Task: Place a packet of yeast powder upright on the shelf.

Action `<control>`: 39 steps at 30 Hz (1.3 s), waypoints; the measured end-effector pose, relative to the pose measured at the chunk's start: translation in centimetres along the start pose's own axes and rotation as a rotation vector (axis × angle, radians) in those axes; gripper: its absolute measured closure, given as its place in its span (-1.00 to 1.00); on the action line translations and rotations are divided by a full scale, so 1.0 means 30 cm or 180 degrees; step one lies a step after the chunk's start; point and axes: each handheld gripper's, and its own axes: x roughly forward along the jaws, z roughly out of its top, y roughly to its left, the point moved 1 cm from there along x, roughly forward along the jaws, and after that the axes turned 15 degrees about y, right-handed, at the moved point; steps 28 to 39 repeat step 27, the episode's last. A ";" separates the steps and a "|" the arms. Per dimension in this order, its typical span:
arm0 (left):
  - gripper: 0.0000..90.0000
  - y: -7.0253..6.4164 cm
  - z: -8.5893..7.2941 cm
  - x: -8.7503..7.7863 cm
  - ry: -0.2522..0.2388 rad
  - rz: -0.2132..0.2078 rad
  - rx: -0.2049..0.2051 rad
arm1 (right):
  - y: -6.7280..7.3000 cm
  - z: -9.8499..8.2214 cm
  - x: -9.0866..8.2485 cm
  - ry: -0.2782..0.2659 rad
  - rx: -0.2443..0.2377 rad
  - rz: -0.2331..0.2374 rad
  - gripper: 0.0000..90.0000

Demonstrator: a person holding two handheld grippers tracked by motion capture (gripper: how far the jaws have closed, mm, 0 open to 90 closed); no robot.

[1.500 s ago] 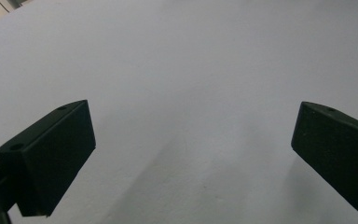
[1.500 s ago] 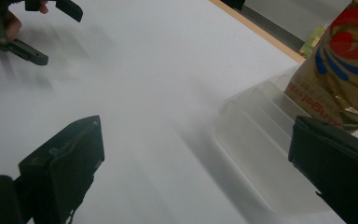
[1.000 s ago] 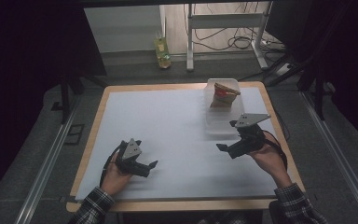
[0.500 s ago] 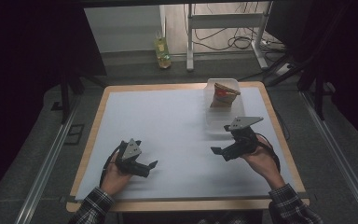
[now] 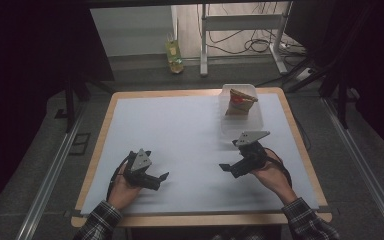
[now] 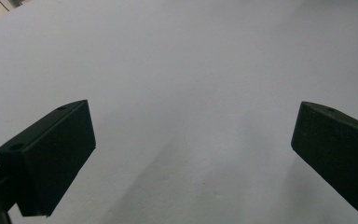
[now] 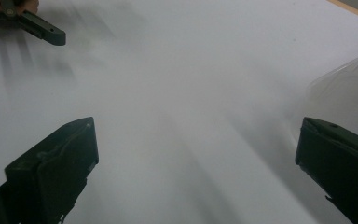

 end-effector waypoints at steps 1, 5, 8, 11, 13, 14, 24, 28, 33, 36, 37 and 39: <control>-1.00 0.000 0.000 0.000 0.0000 0.0001 0.0001 | 0.002 -0.001 0.005 0.0006 0.0006 0.0004 -1.00; -1.00 0.000 -0.001 0.000 0.0004 -0.0007 -0.0001 | 0.005 -0.006 0.025 0.0011 0.0005 0.0025 -1.00; -1.00 0.000 -0.001 0.001 0.0006 -0.0015 -0.0005 | 0.007 -0.010 0.043 0.0039 -0.0015 0.0037 -1.00; -1.00 -0.001 -0.001 0.002 0.0024 -0.0010 -0.0001 | 0.008 -0.015 0.058 0.0056 -0.0020 0.0039 -1.00; -1.00 -0.003 -0.001 0.003 0.0029 -0.0016 -0.0004 | 0.007 -0.019 0.068 0.0060 -0.0033 0.0028 -1.00; -1.00 -0.003 -0.001 0.003 0.0032 -0.0014 -0.0005 | 0.006 -0.022 0.073 0.0067 -0.0024 0.0030 -1.00; -1.00 -0.004 -0.003 0.004 0.0070 0.0051 -0.0015 | 0.010 -0.041 0.131 0.0211 -0.0069 0.0044 -1.00; -1.00 -0.001 -0.003 0.003 0.0074 0.0060 -0.0033 | 0.009 -0.041 0.136 0.0232 -0.0076 0.0050 -1.00; -1.00 -0.001 -0.003 0.003 0.0074 0.0060 -0.0033 | 0.009 -0.041 0.136 0.0232 -0.0076 0.0050 -1.00; -1.00 -0.001 -0.003 0.003 0.0074 0.0060 -0.0033 | 0.009 -0.041 0.136 0.0232 -0.0076 0.0050 -1.00; -1.00 -0.001 -0.003 0.003 0.0074 0.0060 -0.0033 | 0.009 -0.041 0.136 0.0232 -0.0076 0.0050 -1.00; -1.00 -0.001 -0.003 0.003 0.0074 0.0060 -0.0033 | 0.009 -0.041 0.136 0.0232 -0.0076 0.0050 -1.00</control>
